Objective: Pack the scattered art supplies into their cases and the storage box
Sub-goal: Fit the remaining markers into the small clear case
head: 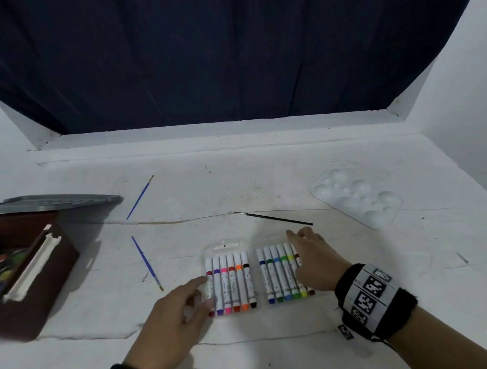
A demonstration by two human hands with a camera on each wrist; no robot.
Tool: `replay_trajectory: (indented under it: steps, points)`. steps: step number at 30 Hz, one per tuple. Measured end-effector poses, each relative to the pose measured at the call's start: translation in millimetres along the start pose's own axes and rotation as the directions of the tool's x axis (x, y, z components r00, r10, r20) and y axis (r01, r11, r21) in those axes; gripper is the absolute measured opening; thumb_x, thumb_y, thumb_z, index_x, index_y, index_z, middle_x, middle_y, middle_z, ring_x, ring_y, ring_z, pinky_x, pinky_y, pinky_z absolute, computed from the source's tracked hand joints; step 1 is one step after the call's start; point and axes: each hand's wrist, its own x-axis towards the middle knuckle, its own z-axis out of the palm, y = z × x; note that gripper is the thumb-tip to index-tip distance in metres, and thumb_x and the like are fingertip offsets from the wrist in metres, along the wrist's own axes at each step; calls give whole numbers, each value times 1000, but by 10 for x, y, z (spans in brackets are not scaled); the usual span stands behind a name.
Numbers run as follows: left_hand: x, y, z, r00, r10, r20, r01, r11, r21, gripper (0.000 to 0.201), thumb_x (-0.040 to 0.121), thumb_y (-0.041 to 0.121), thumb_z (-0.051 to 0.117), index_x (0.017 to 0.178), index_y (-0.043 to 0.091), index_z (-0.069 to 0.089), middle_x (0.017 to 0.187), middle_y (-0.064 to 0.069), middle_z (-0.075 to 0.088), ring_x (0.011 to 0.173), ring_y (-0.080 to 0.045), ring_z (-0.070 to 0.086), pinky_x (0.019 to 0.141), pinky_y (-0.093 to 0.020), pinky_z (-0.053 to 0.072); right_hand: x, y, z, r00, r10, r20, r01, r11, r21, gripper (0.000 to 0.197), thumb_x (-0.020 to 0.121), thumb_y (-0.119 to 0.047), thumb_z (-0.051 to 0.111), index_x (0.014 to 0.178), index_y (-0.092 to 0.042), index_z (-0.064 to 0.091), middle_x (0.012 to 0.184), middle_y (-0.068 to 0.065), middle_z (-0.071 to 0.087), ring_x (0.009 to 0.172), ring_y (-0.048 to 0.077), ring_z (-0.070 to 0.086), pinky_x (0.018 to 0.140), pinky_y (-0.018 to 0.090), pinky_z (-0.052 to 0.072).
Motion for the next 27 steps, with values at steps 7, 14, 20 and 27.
replay_trajectory:
  steps: [7, 14, 20, 27]
  points:
    - [44, -121, -99, 990, 12, -141, -31, 991, -134, 38, 85, 19, 73, 110, 44, 61, 95, 9, 68, 79, -4, 71, 71, -12, 53, 6, -142, 90, 996, 81, -23, -80, 995, 62, 79, 93, -51, 52, 153, -19, 12, 138, 14, 32, 116, 27, 51, 94, 33, 48]
    - [254, -149, -406, 961, 46, -273, -120, 958, -261, 22, 86, 11, 73, 101, 27, 74, 89, 9, 73, 76, -7, 71, 68, -16, 54, 55, -325, 155, 991, 119, 64, -118, 993, -18, 60, 89, -60, 51, 133, -22, 37, 122, 7, 46, 103, 22, 55, 88, 35, 50]
    - [585, 58, -765, 957, 201, -211, -255, 928, -271, 11, 86, 16, 74, 94, 22, 77, 94, 12, 72, 85, -6, 71, 79, -22, 56, 57, -599, 224, 995, 74, 67, -71, 997, -42, 46, 90, -57, 53, 112, -18, 42, 92, -2, 55, 78, 16, 54, 60, 26, 42]
    - [692, 44, -826, 865, 491, 107, -492, 871, -18, 20, 80, 11, 78, 87, 29, 72, 100, 13, 62, 92, -11, 64, 83, -32, 54, 16, -690, 247, 994, 73, 75, -74, 997, 12, 23, 94, -40, 51, 103, -19, 49, 87, 0, 60, 73, 20, 61, 69, 29, 51]
